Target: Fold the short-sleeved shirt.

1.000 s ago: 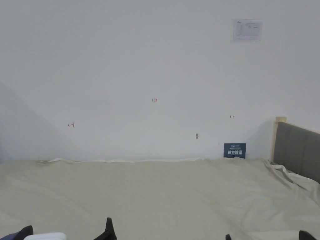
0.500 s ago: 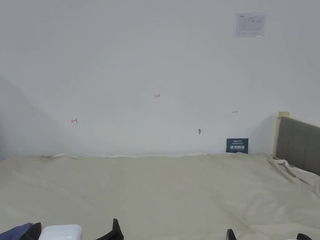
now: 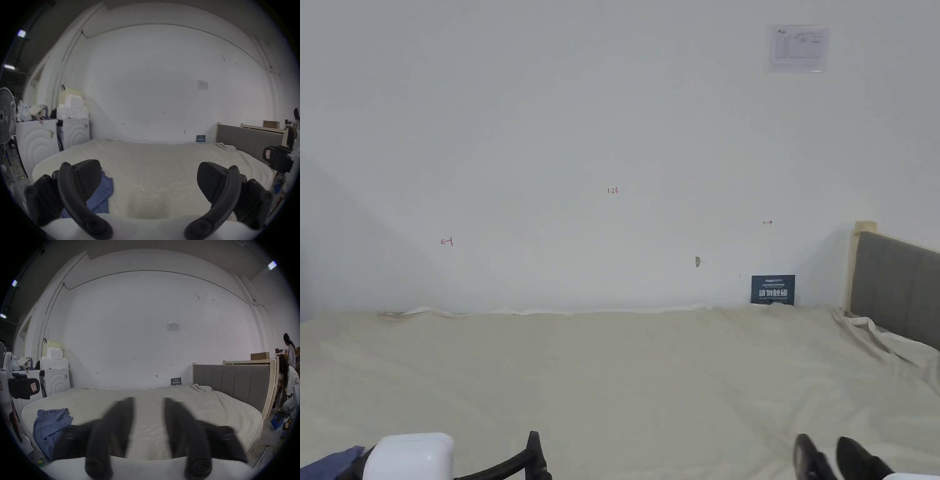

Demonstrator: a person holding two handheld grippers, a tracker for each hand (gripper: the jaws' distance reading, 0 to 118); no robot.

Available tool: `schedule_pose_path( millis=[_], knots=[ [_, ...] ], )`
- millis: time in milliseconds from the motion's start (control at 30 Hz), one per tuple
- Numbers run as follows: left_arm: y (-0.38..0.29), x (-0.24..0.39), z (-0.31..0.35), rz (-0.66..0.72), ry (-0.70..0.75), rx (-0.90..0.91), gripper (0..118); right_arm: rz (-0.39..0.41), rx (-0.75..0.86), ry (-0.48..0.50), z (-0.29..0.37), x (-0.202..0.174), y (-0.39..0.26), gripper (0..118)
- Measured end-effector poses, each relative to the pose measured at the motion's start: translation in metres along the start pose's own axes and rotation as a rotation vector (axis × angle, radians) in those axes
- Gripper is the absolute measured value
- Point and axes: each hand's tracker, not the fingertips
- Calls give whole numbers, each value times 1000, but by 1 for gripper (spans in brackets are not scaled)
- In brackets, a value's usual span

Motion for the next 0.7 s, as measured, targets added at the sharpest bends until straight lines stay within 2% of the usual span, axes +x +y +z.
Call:
schedule_pose_path(
  millis=[33, 67, 100, 133, 167, 267, 600, 700],
  knots=[
    [0, 1, 0, -7, 9, 9, 88, -10, -14, -1, -2, 1, 1, 4],
    [-2, 3, 1, -14, 17, 18, 34, -23, -20, -3, -3, 3, 1, 4],
    [-4, 5, 4, -33, 25, 52, 34, -42, -22, 3, -3, 5, 1, 4],
    [-5, 7, 2, -64, 58, 70, 9, -59, -26, 21, -3, 8, 1, 3],
    [-6, 7, -4, -85, 144, 62, 0, -68, -33, 24, -4, 9, 1, 2],
    [-11, 1, -9, -60, 35, 39, 0, -64, -32, 17, -3, 11, 2, 0],
    [-12, 1, -12, -64, 59, 59, 0, -61, 7, -30, -2, 15, 6, 0],
    [-9, -8, -6, -58, 95, 50, 0, -13, -15, -47, -6, 8, 5, 0]
  ],
)
